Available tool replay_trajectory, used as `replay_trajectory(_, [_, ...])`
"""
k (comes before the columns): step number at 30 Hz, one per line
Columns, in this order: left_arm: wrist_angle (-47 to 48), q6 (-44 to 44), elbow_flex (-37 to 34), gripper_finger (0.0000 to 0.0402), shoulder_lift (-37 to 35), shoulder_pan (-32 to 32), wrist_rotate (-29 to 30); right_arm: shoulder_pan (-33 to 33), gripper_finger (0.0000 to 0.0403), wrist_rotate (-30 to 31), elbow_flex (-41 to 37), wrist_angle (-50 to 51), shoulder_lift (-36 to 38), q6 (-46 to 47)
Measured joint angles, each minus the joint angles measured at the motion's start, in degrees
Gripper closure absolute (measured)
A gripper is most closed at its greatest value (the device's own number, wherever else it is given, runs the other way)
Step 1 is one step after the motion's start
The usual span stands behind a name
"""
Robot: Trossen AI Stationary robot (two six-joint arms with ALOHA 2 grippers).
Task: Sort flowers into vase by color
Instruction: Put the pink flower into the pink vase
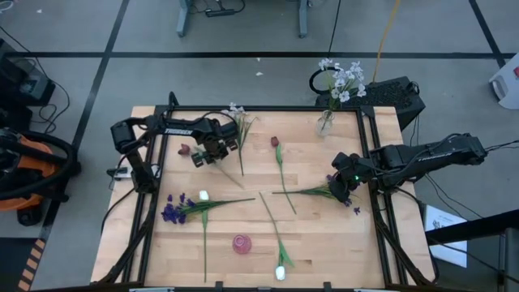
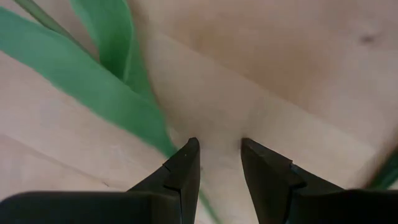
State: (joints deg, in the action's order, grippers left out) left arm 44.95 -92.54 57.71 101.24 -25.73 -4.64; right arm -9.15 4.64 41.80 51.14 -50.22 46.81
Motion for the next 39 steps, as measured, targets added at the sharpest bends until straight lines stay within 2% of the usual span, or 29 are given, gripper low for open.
replay_trajectory(6, [0.38,0.52,0.15,0.0279,0.44,0.86,-0.44,0.02,0.0403,0.04,0.00,-0.57,0.00,0.02])
replay_trajectory(12, [2.83,2.95,-0.13,0.0279,-3.00,0.91,-3.51,0.02,0.0403,0.07,0.00,-2.34,0.00,0.02])
replay_trajectory(20, [13.03,3.30,-0.08,0.0279,-7.50,0.63,1.52,0.02,0.0403,1.54,0.00,-4.73,-0.07,0.02])
replay_trajectory(29, [12.23,3.43,-0.08,0.0279,-6.48,1.48,1.18,0.03,0.0403,1.86,0.00,-5.12,-0.05,0.02])
replay_trajectory(39, [12.24,4.62,-0.08,0.0279,-2.26,2.65,0.15,0.02,0.0403,1.85,0.00,-6.10,-0.11,-0.69])
